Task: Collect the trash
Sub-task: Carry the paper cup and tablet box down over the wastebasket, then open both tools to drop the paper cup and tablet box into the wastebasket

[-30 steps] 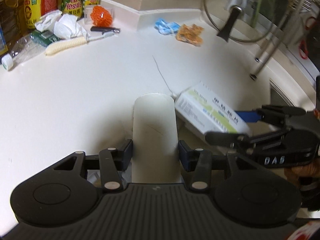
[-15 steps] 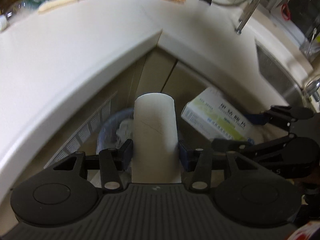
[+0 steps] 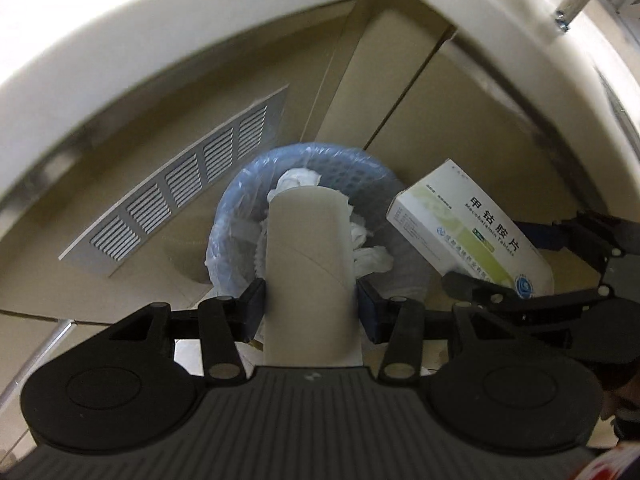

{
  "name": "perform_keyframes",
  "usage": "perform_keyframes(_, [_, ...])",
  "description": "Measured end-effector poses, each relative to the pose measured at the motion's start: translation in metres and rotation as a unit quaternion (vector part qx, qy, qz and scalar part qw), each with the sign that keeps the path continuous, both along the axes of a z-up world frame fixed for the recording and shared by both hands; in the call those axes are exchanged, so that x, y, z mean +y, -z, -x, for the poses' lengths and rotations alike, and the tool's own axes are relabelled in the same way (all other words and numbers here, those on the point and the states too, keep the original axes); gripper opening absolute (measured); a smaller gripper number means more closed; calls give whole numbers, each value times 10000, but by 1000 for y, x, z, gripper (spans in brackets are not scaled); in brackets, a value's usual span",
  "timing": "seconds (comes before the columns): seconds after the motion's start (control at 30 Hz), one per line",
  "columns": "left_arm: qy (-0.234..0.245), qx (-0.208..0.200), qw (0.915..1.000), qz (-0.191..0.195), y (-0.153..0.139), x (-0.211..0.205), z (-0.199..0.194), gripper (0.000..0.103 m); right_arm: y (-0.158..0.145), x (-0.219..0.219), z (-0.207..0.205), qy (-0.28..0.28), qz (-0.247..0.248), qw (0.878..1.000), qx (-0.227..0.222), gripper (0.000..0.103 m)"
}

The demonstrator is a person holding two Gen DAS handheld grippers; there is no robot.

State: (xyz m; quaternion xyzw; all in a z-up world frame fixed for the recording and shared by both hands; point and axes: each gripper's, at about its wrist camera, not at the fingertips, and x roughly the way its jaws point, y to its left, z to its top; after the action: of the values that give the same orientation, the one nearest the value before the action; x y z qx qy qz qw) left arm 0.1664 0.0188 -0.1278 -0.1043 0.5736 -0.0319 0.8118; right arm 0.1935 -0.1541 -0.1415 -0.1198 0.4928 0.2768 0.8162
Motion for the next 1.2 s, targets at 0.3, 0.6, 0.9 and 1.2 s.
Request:
perform_keyframes(0.3, [-28,253,9996,-88,20,-5,-5,45,20,8,-15,111,17,9996,268,72])
perform_keyframes(0.6, [-87,279,9995,-107,25,-4,-15,45,24,12,-21,143,21,9994,304,72])
perform_keyframes(0.9, [-51,235,9997,-53,27,-4,-24,45,24,12,-18,226,81,9994,252,72])
perform_keyframes(1.2, [-20,93,9997,-210,32,-2,-26,65,26,8,-18,296,106,9991,296,72])
